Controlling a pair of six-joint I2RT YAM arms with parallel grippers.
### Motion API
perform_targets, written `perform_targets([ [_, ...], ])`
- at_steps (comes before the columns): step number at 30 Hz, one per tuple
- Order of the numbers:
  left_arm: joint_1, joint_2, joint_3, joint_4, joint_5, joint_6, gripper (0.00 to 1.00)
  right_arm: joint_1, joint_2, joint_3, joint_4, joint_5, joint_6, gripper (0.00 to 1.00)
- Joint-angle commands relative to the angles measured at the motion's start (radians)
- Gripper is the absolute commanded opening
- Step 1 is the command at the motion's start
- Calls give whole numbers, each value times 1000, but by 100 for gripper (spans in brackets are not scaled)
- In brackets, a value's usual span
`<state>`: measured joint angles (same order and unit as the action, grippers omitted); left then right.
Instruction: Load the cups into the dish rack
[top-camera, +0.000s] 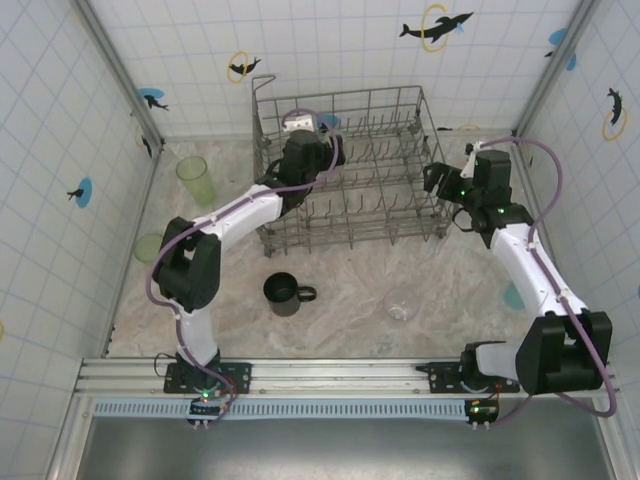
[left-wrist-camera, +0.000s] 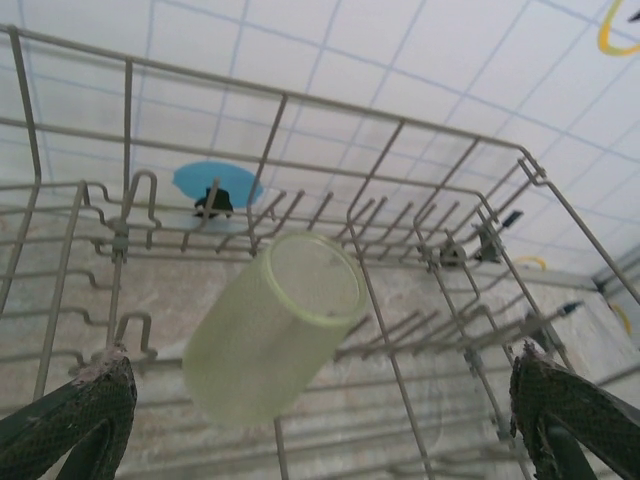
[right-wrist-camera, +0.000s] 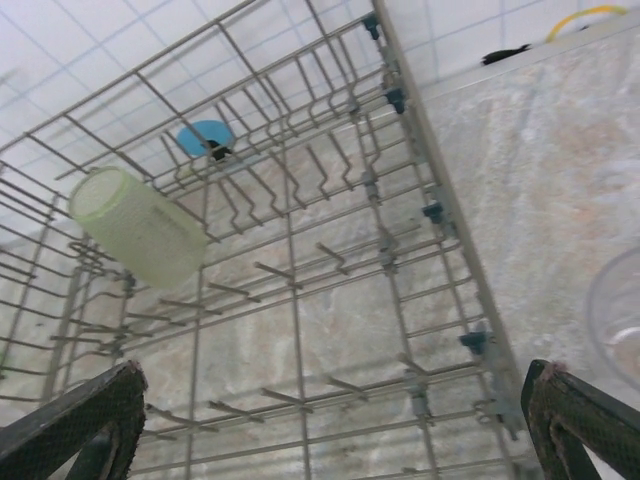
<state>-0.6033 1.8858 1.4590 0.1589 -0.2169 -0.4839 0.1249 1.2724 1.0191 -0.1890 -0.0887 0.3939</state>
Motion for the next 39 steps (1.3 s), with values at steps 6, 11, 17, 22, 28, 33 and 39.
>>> perform_targets([
  [6,3,-208,-124,-63,135,-13,97,12,-80,94,-231,281,-21,100],
  [11,3,-303,-184,-111,172,-6,98,7,-97,111,-362,431,41,100],
  [17,4,-437,-302,-73,228,-21,98,-41,-138,42,-398,495,198,100],
  [22,4,-489,-353,-88,263,-41,98,-93,-114,45,-500,593,293,100],
  [28,3,-487,-326,-158,341,-47,97,-153,-124,-18,-509,625,341,100],
  [33,3,-493,-344,-161,349,-84,98,-185,-75,-2,-637,750,449,100],
  [39,4,-475,-332,-177,368,-110,98,-216,-36,-35,-654,729,462,100],
])
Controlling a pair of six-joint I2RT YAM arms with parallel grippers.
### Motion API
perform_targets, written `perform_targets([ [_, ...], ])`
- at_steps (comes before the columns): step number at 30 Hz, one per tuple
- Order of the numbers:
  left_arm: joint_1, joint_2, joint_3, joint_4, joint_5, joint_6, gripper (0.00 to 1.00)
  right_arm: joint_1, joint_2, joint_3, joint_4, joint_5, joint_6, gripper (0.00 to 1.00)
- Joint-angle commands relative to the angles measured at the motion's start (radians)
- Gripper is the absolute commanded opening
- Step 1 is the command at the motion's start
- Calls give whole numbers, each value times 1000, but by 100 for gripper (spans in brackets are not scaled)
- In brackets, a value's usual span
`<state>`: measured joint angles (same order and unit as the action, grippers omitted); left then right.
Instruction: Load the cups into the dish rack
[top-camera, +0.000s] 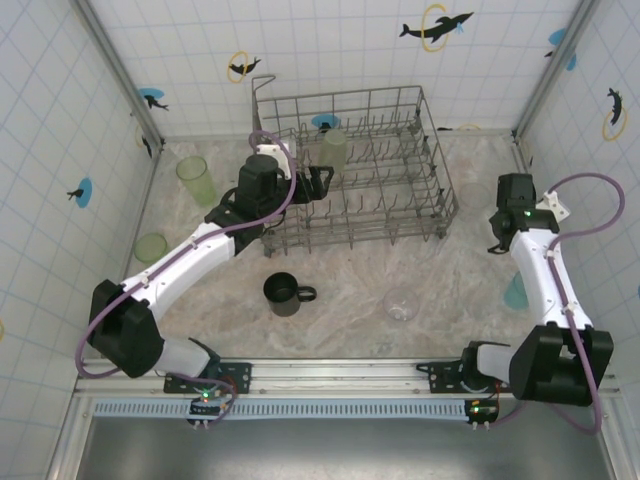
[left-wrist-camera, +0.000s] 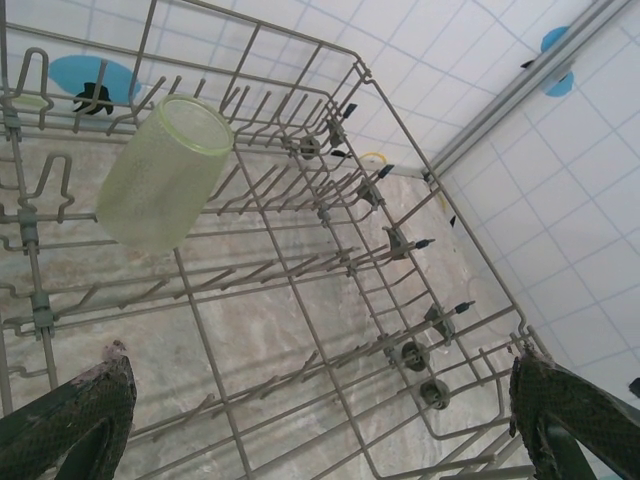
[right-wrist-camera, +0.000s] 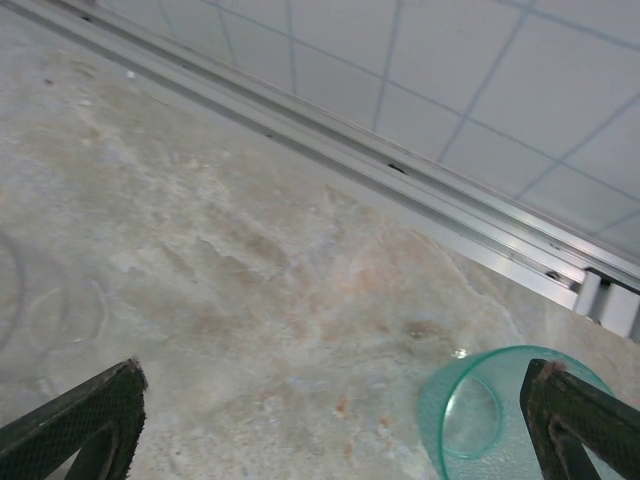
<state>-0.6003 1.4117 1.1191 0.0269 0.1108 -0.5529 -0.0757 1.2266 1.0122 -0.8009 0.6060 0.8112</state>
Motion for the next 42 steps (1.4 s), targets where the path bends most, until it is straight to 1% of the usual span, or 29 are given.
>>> perform_targets([
  [1,0,2,10,-45,45,-46,98,-19,8,-39,-35,31,46,100],
  [6,-1,20,9,-46,66,-65,98,-51,5,-81,10,-32,33,100],
  [10,-1,23,-2,-48,61,-77,98,-73,-6,-111,8,-42,67,100],
  [14,-1,23,-12,-48,56,-83,98,-91,-32,-165,47,-116,83,100],
  [19,-1,13,-25,-48,54,-82,98,-107,-4,-191,77,-181,63,100],
  [23,-2,-6,-42,-47,32,-79,98,-125,14,-193,80,-184,59,100],
  [25,-1,-13,-46,-44,25,-78,98,-138,14,-203,98,-193,56,99],
  [28,-1,-15,-48,-44,23,-79,98,-152,19,-214,115,-205,50,94],
  [31,-1,-20,-54,-44,23,-78,98,-166,28,-218,122,-208,48,84],
  [36,-2,-28,-70,-43,15,-78,98,-189,35,-247,160,-250,47,64],
  [37,-1,-30,-72,-44,14,-79,98,-190,37,-248,163,-252,45,62],
  [40,-1,-31,-76,-44,10,-79,98,-199,54,-242,157,-260,44,47],
  [41,-1,-31,-76,-44,9,-78,98,-200,60,-238,152,-262,45,39],
  [42,-1,-31,-76,-44,9,-78,98,-200,63,-236,155,-266,44,27],
])
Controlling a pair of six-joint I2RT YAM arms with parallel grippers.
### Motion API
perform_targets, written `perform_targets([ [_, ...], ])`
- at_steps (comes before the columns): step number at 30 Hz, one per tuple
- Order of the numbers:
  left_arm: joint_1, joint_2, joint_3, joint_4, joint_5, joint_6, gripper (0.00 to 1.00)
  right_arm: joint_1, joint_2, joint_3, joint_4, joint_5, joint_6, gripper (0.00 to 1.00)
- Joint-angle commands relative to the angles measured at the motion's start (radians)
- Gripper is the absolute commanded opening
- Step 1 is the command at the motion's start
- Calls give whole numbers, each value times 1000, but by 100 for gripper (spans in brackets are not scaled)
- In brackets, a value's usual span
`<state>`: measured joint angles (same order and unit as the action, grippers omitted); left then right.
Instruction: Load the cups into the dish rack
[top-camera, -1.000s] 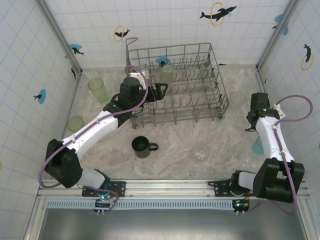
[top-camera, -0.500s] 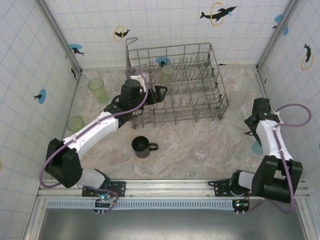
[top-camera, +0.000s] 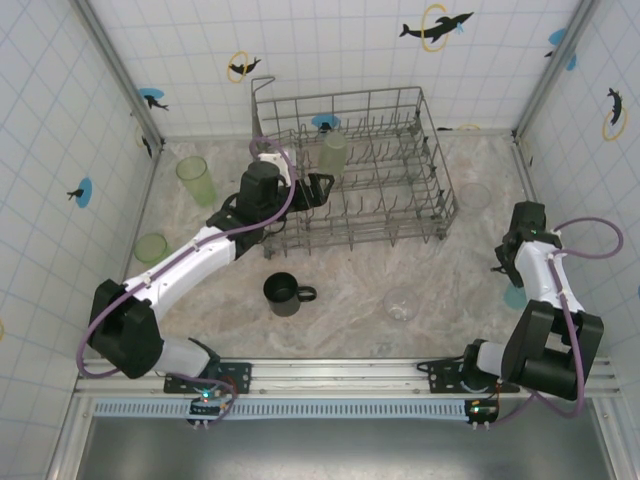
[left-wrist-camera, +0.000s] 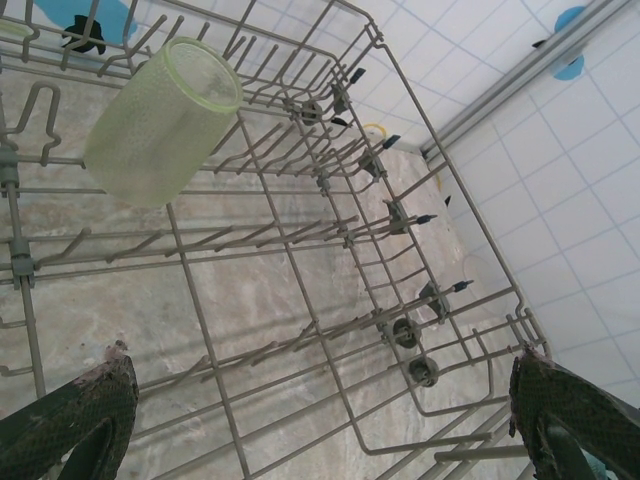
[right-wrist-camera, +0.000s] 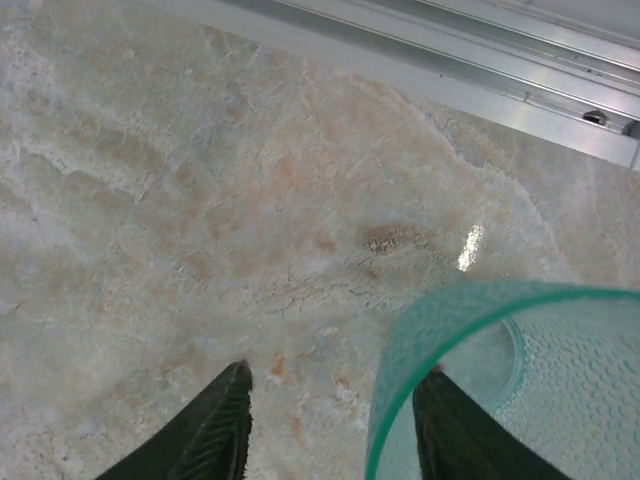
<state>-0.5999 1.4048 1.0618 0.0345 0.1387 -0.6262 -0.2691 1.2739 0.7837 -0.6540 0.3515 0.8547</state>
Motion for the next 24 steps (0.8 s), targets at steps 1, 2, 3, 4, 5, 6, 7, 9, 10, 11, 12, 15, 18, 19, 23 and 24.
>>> perform_targets([
  [1,-1,-24,-19,-51,-19,-5,98,-7,16,-8,8,-10,0,22],
  [2,-1,-24,-19,-51,-19,-4,98,-7,16,-8,8,-8,0,21],
  [3,-1,-24,-17,-52,-20,-4,98,-9,15,-12,7,-6,1,17],
  [4,-1,-23,-17,-51,-21,-5,98,-8,14,-13,7,-4,2,13],
  [5,-1,-22,-16,-51,-23,-6,98,-9,12,-17,11,-5,1,9],
  [6,-1,-20,-16,-51,-24,-7,98,-9,9,-19,11,-6,0,4],
  [7,-1,-20,-16,-51,-24,-7,98,-8,9,-19,11,-11,0,1],
  [9,-1,-16,-13,-51,-23,-8,97,-9,4,-18,8,-20,-4,0],
  [10,-1,-14,-11,-51,-23,-10,98,-9,3,-17,7,-26,-5,0],
  [11,-1,-11,-8,-51,-21,-11,98,-9,0,-13,4,-32,-7,0],
  [12,-2,-9,-5,-51,-18,-11,98,-8,-1,-11,1,-37,-7,0],
  [15,-2,-6,1,-53,-16,-12,98,-8,-18,1,-3,-84,-23,0],
  [18,-1,-6,3,-59,-31,-5,98,-9,-48,8,9,-138,-39,0],
  [19,-1,-6,8,-60,-33,-2,98,-9,-61,4,24,-162,-47,0],
  [23,-1,12,45,-77,-30,9,98,-7,-123,-15,83,-239,-74,0],
  [24,-1,16,51,-80,-25,7,98,-7,-134,-15,93,-249,-78,0],
])
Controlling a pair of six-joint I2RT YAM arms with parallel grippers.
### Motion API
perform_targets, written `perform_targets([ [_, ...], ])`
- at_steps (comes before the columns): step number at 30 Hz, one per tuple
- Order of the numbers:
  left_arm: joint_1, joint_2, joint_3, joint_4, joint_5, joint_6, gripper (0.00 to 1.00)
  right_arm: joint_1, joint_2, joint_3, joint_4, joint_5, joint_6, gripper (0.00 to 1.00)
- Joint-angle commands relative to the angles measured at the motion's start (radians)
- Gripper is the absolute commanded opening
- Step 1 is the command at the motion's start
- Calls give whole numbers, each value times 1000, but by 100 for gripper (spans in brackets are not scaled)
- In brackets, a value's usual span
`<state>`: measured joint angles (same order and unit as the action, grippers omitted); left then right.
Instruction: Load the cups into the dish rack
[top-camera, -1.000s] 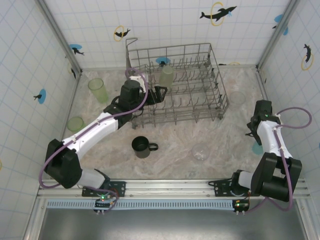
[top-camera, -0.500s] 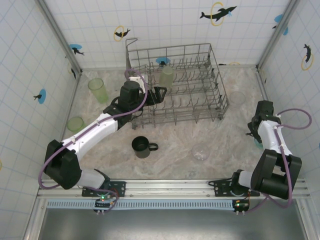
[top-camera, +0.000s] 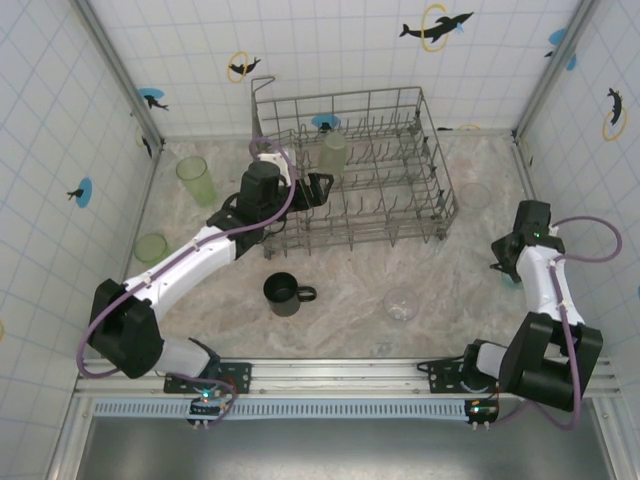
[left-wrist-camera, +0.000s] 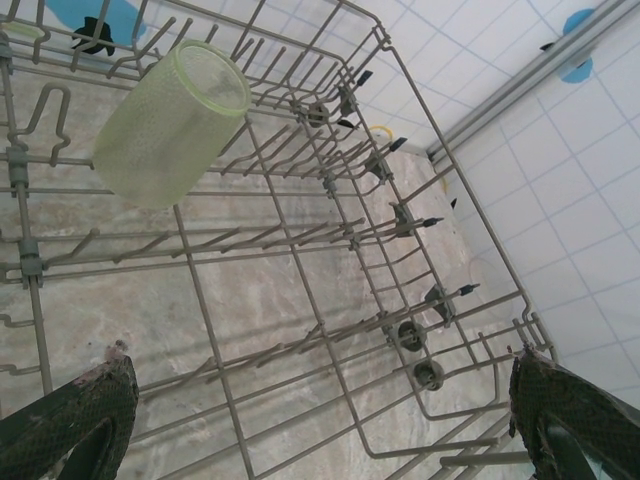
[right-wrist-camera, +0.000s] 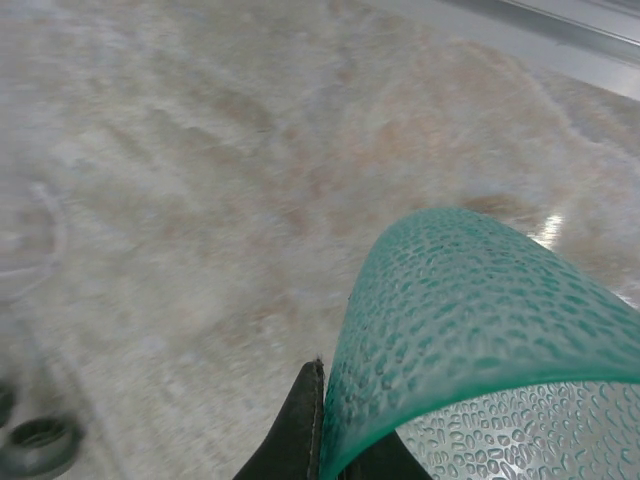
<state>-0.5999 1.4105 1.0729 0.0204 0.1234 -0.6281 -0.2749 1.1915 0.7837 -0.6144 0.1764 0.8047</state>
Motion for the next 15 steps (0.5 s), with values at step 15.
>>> perform_targets([
  [15,-1,5,30,-62,-25,-11,98,-3,-161,-3,275,-339,-103,0],
])
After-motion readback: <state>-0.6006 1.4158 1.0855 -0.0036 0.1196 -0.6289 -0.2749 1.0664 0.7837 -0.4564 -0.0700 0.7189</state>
